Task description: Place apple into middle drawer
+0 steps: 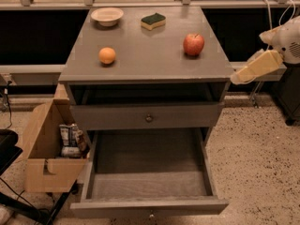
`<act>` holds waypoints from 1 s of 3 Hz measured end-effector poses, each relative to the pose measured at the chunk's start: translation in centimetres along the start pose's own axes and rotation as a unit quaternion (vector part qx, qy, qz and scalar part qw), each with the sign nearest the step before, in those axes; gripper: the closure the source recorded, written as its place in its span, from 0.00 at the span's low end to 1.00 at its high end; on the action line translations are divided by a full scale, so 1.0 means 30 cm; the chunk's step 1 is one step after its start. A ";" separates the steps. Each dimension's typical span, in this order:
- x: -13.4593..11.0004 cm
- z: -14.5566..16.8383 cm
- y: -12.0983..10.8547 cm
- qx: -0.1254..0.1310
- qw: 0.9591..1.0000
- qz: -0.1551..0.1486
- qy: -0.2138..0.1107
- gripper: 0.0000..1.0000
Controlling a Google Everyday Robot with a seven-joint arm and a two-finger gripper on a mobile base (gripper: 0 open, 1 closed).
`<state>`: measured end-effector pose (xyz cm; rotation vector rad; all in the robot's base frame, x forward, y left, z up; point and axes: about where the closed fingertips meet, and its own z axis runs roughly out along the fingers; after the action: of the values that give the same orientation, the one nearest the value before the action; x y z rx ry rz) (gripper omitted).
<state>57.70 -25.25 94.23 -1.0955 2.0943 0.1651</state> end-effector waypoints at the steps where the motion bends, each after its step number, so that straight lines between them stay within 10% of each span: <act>1: -0.126 0.089 -0.170 0.044 0.994 0.013 -0.103 0.00; 2: -0.187 0.162 -0.264 0.073 0.985 0.031 -0.153 0.00; 3: -0.187 0.162 -0.264 0.073 0.985 0.031 -0.153 0.00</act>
Offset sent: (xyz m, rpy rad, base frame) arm 0.1455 0.0093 0.0214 0.3064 -0.3363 -0.1249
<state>68.32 -24.46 96.27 -0.8586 1.8355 0.1937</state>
